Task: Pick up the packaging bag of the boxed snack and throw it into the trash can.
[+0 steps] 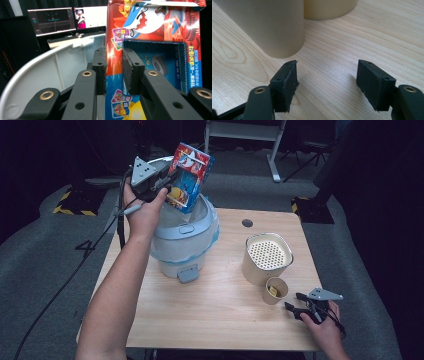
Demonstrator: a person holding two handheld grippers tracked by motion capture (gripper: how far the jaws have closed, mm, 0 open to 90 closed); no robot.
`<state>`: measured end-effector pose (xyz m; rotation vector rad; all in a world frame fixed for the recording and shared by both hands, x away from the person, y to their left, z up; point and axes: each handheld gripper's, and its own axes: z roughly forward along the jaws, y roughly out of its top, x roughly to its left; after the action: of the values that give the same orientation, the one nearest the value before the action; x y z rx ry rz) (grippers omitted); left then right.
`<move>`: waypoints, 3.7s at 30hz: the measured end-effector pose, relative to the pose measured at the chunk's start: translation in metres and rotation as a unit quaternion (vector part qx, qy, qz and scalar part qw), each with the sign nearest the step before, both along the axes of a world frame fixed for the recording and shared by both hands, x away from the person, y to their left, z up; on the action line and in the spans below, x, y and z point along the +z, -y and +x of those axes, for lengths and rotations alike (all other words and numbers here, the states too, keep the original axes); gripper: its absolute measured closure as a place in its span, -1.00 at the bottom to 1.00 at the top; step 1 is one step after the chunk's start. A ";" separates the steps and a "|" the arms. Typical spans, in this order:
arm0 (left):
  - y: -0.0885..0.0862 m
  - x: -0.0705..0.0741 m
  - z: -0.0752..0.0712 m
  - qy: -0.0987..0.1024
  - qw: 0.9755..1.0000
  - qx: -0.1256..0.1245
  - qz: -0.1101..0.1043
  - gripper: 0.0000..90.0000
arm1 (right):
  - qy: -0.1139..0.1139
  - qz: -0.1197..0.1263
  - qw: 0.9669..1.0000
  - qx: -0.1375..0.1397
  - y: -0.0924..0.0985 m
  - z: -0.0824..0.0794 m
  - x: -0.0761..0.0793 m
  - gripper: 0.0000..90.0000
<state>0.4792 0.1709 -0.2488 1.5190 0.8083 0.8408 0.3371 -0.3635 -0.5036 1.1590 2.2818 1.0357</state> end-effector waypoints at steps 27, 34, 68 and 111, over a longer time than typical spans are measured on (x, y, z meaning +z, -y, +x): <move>-0.011 0.000 -0.016 -0.075 0.996 -0.002 0.038 0.64 | 0.000 0.000 1.000 0.000 0.000 0.000 0.000 -0.26; -0.024 -0.006 -0.023 -0.079 0.997 -0.005 0.009 0.65 | 0.000 0.000 1.000 0.000 0.000 0.000 0.000 -0.26; -0.019 -0.017 -0.032 -0.091 0.995 0.020 0.044 0.10 | 0.000 0.000 1.000 0.000 0.000 0.000 0.000 -0.26; 0.008 -0.026 -0.066 -0.127 0.988 -0.048 0.080 0.08 | 0.000 0.000 1.000 0.000 0.000 0.000 0.000 -0.26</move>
<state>0.4135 0.1631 -0.2749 1.8184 0.8603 0.6610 0.3371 -0.3635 -0.5036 1.1589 2.2817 1.0356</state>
